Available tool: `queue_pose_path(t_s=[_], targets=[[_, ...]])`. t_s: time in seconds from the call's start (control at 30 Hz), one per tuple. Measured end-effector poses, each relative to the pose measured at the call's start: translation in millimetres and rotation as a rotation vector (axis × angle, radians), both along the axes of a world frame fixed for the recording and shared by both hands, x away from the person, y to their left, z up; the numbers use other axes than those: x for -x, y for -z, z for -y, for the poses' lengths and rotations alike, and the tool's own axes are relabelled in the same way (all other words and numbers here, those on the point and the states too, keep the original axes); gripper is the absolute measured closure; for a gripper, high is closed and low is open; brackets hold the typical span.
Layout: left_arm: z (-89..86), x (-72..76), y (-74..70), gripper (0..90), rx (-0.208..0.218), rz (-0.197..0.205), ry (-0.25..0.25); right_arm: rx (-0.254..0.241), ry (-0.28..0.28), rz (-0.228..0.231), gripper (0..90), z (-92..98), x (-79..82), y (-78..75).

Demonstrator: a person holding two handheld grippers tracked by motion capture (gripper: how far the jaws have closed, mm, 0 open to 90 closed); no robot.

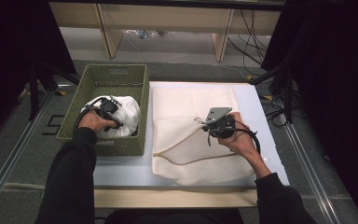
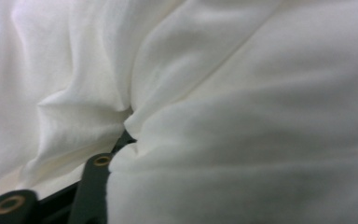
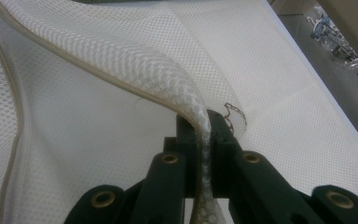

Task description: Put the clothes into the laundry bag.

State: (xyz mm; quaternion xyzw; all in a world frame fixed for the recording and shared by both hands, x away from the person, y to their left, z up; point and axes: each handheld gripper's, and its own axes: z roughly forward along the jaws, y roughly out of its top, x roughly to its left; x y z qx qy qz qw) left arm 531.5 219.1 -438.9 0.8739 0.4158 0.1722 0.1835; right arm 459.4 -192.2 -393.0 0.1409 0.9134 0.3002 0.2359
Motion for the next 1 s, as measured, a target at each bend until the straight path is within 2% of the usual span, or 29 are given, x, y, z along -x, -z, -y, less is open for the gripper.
queue_pose_path(t_s=[0.1,0.2,0.33,0.4,0.47,0.57,0.7,0.87,0.97,1.0], targets=[[-2.9,2.0,-2.1,54.0,0.021,0.016,-0.026,-0.003,0.004,-0.003,86.2,0.5,0.0,-0.1],[-5.0,3.4,-6.9,56.4,0.029,0.023,-0.030,-0.006,0.018,-0.014,86.2,1.0,1.0,-0.3],[-10.3,4.2,-13.1,57.1,0.052,0.041,-0.044,0.008,0.016,0.006,86.3,1.2,-0.1,0.0],[-12.4,4.8,-15.8,57.4,0.071,0.050,-0.055,-0.010,0.025,-0.004,86.3,0.7,0.8,0.0],[-14.6,5.9,-20.8,57.6,0.072,0.057,-0.067,-0.025,0.049,-0.010,86.3,0.7,2.1,1.0],[-17.2,6.0,-25.4,57.7,0.120,0.078,-0.095,-0.017,0.037,-0.014,86.3,1.2,1.2,0.2],[-22.9,6.3,-32.7,57.6,0.221,0.128,-0.150,-0.012,0.021,-0.009,86.3,2.5,0.0,-0.3],[-27.0,7.5,-47.9,57.5,0.306,0.164,-0.180,-0.013,0.022,-0.007,86.3,2.3,0.0,0.0],[-29.2,7.7,-59.3,57.3,0.323,0.156,-0.184,-0.015,0.025,-0.006,86.3,2.5,0.0,-0.1],[-29.9,7.3,-62.0,57.3,0.332,0.168,-0.193,-0.015,0.024,-0.006,86.4,2.4,-0.1,0.0]])
